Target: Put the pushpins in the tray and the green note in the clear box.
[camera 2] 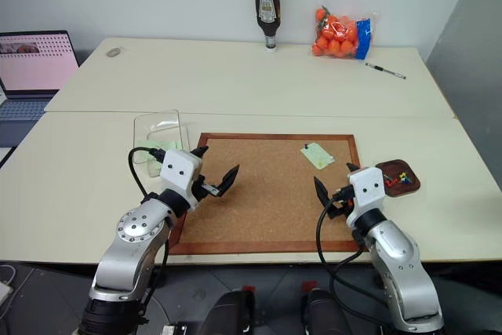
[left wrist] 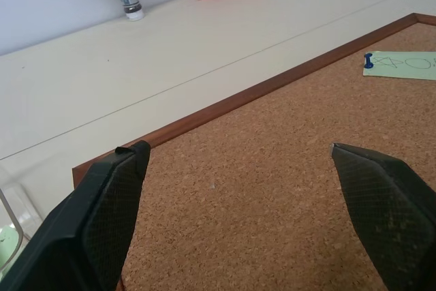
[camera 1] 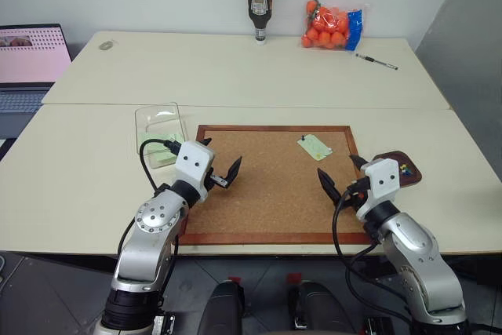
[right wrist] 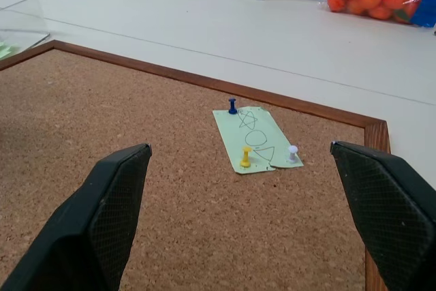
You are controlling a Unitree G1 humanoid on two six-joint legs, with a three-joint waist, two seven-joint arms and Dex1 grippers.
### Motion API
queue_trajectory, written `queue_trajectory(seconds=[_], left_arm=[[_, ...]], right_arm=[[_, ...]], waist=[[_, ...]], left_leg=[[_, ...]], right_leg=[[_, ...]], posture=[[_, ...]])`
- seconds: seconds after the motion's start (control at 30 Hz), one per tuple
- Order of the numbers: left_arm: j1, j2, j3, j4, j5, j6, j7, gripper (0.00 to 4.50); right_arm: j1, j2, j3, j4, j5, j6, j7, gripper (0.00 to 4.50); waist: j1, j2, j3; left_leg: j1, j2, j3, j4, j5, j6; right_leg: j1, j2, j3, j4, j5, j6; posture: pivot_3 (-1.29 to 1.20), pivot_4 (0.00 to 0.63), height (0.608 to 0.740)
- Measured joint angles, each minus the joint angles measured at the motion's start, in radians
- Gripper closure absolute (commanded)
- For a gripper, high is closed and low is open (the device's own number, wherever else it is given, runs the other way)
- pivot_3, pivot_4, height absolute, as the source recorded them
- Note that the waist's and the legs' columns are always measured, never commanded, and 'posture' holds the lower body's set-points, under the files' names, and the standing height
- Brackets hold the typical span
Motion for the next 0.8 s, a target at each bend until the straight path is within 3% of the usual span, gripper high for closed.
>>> queue_trajectory(seconds=[0.47, 0.8], left_arm=[[-0.062, 0.012, -0.022, 0.033, -0.008, 0.002, -0.049, 0.0], [-0.129, 0.013, -0.052, 0.095, -0.1, 0.016, -0.204, 0.0]], right_arm=[[0.013, -0.001, 0.0, 0.005, -0.007, -0.005, -0.006, 0.03], [0.001, -0.025, -0.031, -0.029, 0.022, 0.053, 0.007, 0.03]], waist=[[0.0, 0.0, 0.0], [0.0, 0.0, 0.0]], left_leg=[[0.0, 0.0, 0.0, 0.0, 0.0, 0.0], [0.0, -0.001, 0.0, 0.0, 0.0, 0.0]], right_leg=[[0.0, 0.0, 0.0, 0.0, 0.0, 0.0], [0.0, 0.0, -0.001, 0.0, 0.0, 0.0]], posture=[[0.0, 0.15, 0.74], [0.0, 0.15, 0.74]])
